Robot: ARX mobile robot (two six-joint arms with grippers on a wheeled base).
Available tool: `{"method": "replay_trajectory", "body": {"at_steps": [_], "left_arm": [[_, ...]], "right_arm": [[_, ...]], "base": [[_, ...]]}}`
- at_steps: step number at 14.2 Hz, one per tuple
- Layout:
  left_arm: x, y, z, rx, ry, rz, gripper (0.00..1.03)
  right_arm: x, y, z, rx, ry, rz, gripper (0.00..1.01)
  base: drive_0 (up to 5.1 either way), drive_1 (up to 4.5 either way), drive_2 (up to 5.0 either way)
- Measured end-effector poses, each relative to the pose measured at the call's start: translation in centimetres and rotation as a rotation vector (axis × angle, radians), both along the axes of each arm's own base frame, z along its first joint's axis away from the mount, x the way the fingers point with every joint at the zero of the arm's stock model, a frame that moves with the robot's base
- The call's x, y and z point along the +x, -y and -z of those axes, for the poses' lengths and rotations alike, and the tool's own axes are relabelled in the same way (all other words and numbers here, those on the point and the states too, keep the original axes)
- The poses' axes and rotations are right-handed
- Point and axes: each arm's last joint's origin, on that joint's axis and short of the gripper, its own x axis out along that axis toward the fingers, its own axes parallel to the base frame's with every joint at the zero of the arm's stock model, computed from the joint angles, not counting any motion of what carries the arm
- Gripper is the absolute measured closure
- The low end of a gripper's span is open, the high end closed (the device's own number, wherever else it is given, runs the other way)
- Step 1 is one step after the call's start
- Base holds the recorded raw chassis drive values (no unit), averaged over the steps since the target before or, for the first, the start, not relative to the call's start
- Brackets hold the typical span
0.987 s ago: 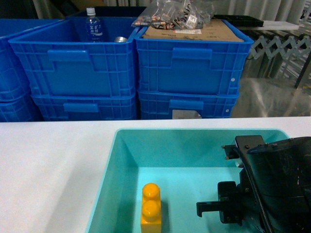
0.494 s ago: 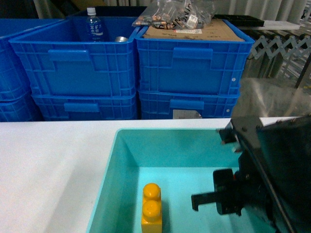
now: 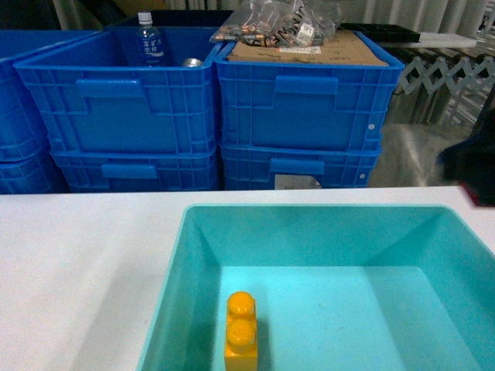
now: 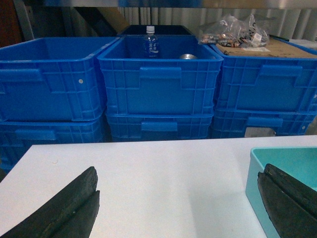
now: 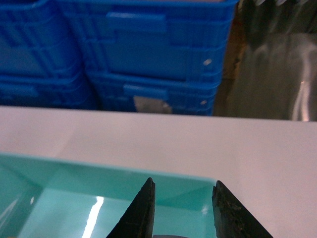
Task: Pick red block from blue box to shelf
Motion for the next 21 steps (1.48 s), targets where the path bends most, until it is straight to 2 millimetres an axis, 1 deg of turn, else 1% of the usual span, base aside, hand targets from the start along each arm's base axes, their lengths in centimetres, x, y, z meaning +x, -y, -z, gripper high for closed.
{"method": "replay_trajectory", "body": {"at_steps": [2, 3, 4, 5, 6, 8, 9, 11, 13, 15, 17, 21], "left_arm": [[0.0, 0.0, 0.0, 0.000, 0.000, 0.000, 0.05], [0.0, 0.0, 0.0, 0.000, 0.000, 0.000, 0.05], [0.0, 0.0, 0.0, 0.000, 0.000, 0.000, 0.05], [0.0, 0.0, 0.0, 0.000, 0.000, 0.000, 0.05], [0.0, 0.0, 0.0, 0.000, 0.000, 0.000, 0.05], [0.0, 0.0, 0.0, 0.000, 0.000, 0.000, 0.05], [0.0, 0.0, 0.0, 0.000, 0.000, 0.000, 0.05], [0.0, 0.0, 0.0, 0.000, 0.000, 0.000, 0.05], [0.0, 0.0, 0.0, 0.000, 0.000, 0.000, 0.05], [0.0, 0.0, 0.0, 0.000, 0.000, 0.000, 0.05], [0.0, 0.0, 0.0, 0.000, 0.000, 0.000, 0.05], [0.0, 0.0, 0.0, 0.000, 0.000, 0.000, 0.05]], "right_arm": [[-1.6, 4.2, -3.5, 0.006, 0.123, 0.128, 0.73], [-3.0, 6.1, -4.7, -0.007, 0.194, 0.218, 0.73], [-4.6, 7.2, -5.4, -0.028, 0.252, 0.291, 0.73], [-7.7, 7.6, -5.5, -0.031, 0.346, 0.332, 0.73], [-11.4, 6.9, -4.8, -0.024, 0.399, 0.305, 0.73], [-13.4, 6.7, -4.3, -0.025, 0.385, 0.307, 0.73], [-14.2, 6.6, -4.2, -0.022, 0.389, 0.311, 0.73], [-15.0, 6.5, -3.9, -0.020, 0.395, 0.329, 0.73], [-16.3, 5.6, -3.0, -0.020, 0.385, 0.307, 0.73], [-16.9, 5.3, -2.9, -0.016, 0.393, 0.289, 0.73], [-17.2, 5.2, -2.7, -0.015, 0.389, 0.279, 0.73], [-17.0, 5.1, -2.2, 0.020, 0.369, 0.255, 0.73]], "base": [[0.0, 0.00, 0.0], [0.0, 0.00, 0.0], [0.0, 0.00, 0.0], [0.0, 0.00, 0.0], [0.0, 0.00, 0.0], [0.0, 0.00, 0.0], [0.0, 0.00, 0.0], [0.0, 0.00, 0.0], [0.0, 0.00, 0.0], [0.0, 0.00, 0.0], [0.0, 0.00, 0.0], [0.0, 0.00, 0.0]]}}
